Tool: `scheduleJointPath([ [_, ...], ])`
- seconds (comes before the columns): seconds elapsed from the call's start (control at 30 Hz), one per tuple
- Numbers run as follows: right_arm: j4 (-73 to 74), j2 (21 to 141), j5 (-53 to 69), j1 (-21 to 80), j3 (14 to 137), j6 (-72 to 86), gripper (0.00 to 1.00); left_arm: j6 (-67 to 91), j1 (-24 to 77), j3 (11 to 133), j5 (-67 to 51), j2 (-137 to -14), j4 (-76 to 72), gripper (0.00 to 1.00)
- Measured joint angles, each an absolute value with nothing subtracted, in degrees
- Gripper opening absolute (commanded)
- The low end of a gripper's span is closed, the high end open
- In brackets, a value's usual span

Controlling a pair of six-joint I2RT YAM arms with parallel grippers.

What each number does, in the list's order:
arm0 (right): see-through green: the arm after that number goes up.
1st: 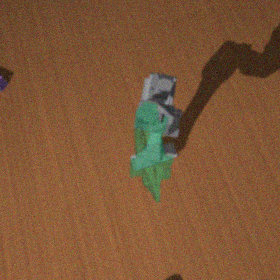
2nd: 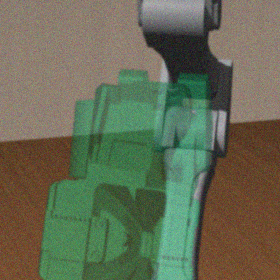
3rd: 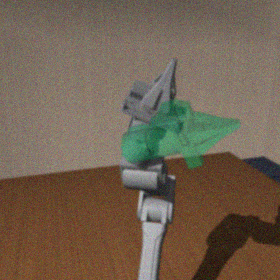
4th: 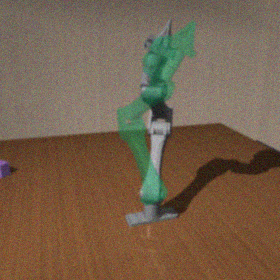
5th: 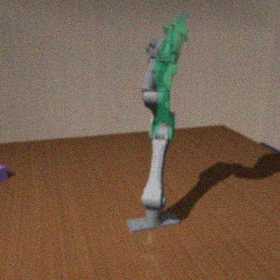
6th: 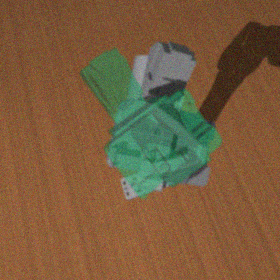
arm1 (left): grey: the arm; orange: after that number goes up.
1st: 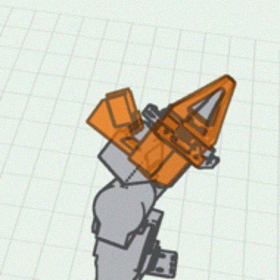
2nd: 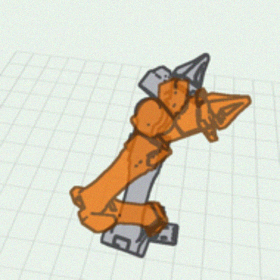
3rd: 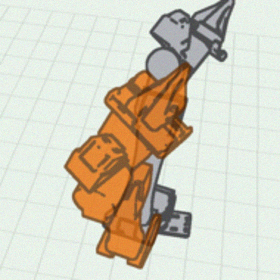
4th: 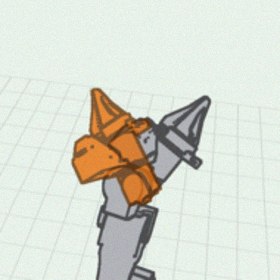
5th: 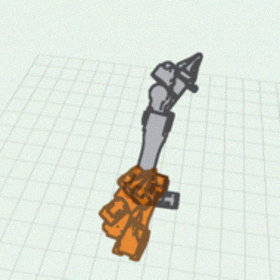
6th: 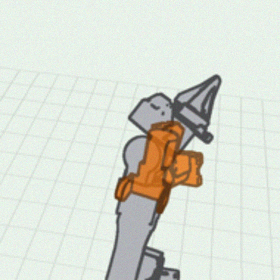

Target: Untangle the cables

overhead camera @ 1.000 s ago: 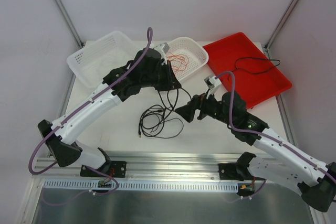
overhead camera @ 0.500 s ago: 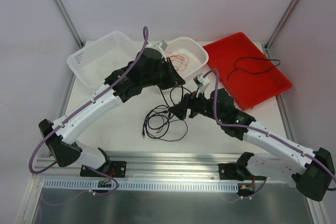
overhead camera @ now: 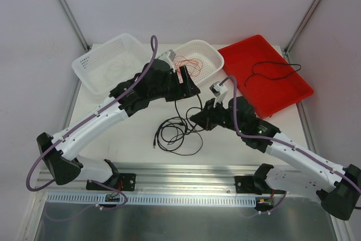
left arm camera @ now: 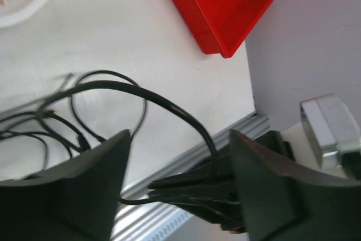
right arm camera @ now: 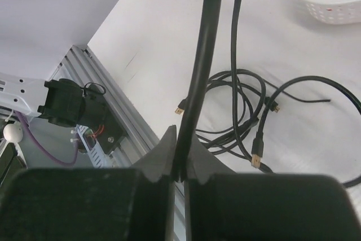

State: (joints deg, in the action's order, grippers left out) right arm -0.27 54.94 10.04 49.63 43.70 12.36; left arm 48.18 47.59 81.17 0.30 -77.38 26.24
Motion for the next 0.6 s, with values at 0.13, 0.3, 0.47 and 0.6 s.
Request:
scheduleJointPath([
  [0.13,5.91,52.82,7.86,49.25,46.13,12.80,0.01,44.05,47.59,78.37,2.17,-73.03,25.61,0.95],
  [0.3,11.77,51.96,5.72,47.48,49.36,14.98,0.01,37.89,47.57,71.18,3.66,-64.62,23.51,0.92],
  [0.47,17.15,52.16,4.19,46.61,53.84,16.40,0.01,34.00,47.59,59.40,3.64,-57.54,18.92,0.90],
  [0.6,21.28,52.75,3.38,45.63,58.52,16.10,0.01,33.65,47.59,51.18,4.91,-56.21,17.82,0.90],
])
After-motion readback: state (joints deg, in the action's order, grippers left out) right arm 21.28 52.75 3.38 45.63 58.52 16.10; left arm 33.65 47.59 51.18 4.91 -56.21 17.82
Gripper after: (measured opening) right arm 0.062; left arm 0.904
